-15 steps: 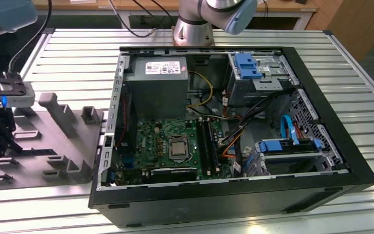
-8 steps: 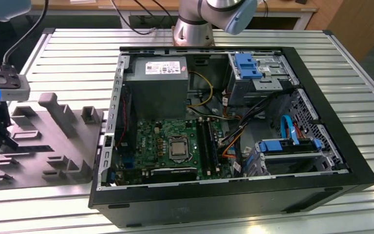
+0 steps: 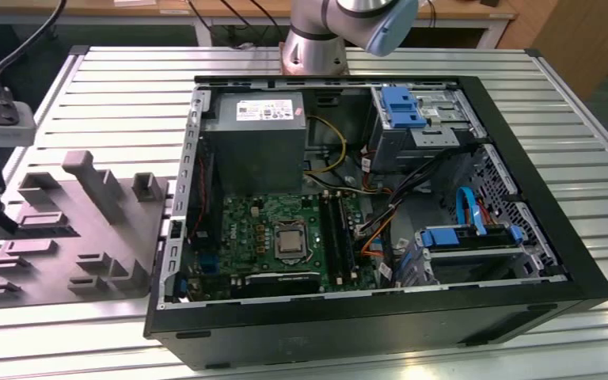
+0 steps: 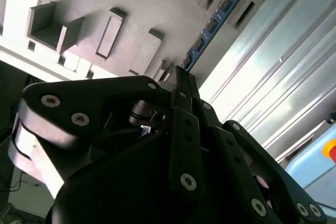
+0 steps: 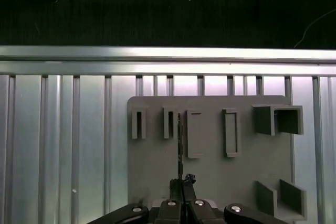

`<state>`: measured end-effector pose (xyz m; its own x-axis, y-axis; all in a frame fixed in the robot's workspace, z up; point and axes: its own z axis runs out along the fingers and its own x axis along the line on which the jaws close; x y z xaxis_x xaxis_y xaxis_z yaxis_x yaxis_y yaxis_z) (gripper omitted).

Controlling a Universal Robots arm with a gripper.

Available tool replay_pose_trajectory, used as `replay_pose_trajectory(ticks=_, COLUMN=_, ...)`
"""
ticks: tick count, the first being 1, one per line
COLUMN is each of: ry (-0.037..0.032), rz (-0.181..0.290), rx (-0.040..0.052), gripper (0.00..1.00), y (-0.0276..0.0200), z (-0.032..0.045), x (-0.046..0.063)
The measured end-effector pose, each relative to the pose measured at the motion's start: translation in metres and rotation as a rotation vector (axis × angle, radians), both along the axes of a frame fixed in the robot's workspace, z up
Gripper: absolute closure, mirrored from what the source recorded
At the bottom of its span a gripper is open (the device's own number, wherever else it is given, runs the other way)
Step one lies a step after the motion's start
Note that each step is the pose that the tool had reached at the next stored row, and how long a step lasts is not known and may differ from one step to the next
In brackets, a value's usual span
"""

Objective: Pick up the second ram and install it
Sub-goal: 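Pick up the second ram and move it above second insertion slot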

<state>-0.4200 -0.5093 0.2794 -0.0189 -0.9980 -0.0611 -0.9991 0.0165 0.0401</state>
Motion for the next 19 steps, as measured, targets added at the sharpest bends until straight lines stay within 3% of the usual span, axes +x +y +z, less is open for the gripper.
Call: replay_pose_trajectory(ticks=19, ry=-0.0001, rz=0.0, rx=0.019, gripper=0.88, y=0.0, z=0.0507, x=0.0)
